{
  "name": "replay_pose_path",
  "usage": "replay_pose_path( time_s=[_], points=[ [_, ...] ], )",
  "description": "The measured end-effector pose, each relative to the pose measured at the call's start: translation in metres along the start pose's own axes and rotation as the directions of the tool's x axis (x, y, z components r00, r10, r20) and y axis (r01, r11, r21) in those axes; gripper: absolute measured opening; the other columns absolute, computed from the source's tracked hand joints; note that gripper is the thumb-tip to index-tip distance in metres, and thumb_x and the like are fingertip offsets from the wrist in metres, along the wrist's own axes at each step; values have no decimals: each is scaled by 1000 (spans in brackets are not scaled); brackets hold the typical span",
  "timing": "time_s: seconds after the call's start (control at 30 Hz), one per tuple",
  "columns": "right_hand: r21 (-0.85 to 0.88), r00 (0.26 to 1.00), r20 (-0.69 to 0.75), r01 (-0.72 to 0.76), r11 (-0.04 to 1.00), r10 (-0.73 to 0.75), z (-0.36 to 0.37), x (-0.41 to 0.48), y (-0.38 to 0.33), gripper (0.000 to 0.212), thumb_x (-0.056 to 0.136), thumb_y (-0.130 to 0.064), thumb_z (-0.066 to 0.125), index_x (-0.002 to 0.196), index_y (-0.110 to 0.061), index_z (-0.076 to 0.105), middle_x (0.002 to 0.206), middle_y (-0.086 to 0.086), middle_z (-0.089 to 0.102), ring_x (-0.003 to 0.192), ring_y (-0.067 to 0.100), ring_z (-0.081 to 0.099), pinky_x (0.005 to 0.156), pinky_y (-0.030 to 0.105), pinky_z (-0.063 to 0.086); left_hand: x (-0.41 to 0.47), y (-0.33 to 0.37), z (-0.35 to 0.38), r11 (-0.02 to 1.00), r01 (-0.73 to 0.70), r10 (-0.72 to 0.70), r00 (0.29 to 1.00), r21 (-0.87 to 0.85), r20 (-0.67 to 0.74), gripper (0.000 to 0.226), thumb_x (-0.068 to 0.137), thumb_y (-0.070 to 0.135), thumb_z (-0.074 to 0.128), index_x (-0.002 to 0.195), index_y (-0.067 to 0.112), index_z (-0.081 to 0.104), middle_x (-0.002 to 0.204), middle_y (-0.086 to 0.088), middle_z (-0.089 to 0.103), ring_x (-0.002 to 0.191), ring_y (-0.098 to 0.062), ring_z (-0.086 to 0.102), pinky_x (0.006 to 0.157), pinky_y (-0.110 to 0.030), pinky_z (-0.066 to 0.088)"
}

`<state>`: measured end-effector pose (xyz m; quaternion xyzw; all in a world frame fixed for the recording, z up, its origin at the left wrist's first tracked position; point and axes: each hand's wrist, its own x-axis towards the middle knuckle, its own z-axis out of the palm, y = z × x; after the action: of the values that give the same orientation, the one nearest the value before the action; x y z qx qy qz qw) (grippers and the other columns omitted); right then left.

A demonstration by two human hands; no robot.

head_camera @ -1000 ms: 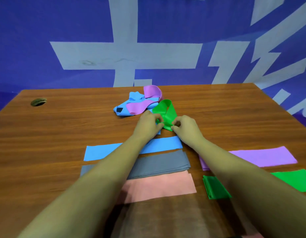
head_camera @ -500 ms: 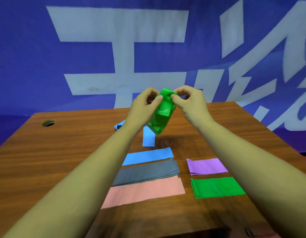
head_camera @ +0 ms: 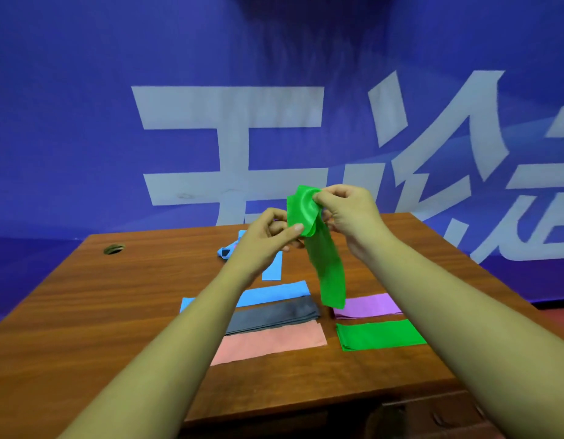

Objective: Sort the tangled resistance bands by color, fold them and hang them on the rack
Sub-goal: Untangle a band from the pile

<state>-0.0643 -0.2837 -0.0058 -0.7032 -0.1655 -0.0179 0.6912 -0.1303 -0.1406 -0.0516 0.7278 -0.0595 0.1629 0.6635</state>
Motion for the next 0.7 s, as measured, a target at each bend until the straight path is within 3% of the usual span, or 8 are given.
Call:
replay_pose_path(
  time_s=[0.13, 0.27, 0.37, 0.5, 0.63, 0.7],
  points=[
    [-33, 995, -15, -96, 995, 96, -9, -8, 1, 13, 82, -5, 60, 70, -10, 60, 68, 15, 51, 49, 16, 44, 44, 22, 31, -12, 13, -1, 981, -6, -1, 999, -195, -39, 24, 93, 3, 59, 113, 12, 48, 82, -11, 65, 69, -19, 67, 66, -24, 52],
    [-86, 982, -46, -188, 978, 185, -17, -15, 8, 21, 83, -8, 62, 64, -12, 54, 66, 16, 50, 49, 17, 44, 47, 22, 32, -18, 20, -4, 995, -69, 76, 993, -67, 96, 27, 86, -4, 66, 109, 9, 60, 97, -12, 65, 91, -20, 64, 87, -30, 53],
    [-127, 968, -3, -250, 960, 251, -21, -22, 9, 13, 84, -7, 60, 73, -10, 56, 68, 12, 52, 49, 15, 45, 48, 24, 34, -20, 26, -5, 997, -83, 82, 993, 11, 80, 23, 86, -4, 67, 106, 6, 65, 93, -9, 67, 91, -22, 66, 93, -37, 54],
    [-177, 949, 123, -265, 948, 289, -25, -27, 13, 6, 87, -17, 65, 87, -12, 61, 68, 10, 51, 48, 12, 43, 46, 23, 33, -18, 29, -4, 987, -106, 104, 994, 123, 24, 6, 87, 7, 70, 92, 12, 70, 86, -11, 70, 82, -25, 67, 87, -47, 54],
    [-269, 969, 99, -193, 944, 227, -31, -29, 9, 5, 84, -15, 63, 80, -12, 63, 63, 5, 53, 52, 14, 46, 50, 25, 35, -14, 30, 1, 982, -140, 148, 988, 130, -51, 5, 87, 11, 70, 88, 15, 69, 86, -5, 65, 77, -22, 57, 70, -22, 52],
    [-276, 986, 81, -120, 954, 147, -33, -30, 4, 8, 86, -15, 62, 86, -11, 68, 67, 2, 58, 57, 12, 49, 53, 25, 38, -11, 32, 3, 984, -153, 158, 986, 90, -51, 7, 90, 9, 67, 87, 15, 66, 89, 0, 68, 81, -18, 59, 67, -20, 51]
  ],
)
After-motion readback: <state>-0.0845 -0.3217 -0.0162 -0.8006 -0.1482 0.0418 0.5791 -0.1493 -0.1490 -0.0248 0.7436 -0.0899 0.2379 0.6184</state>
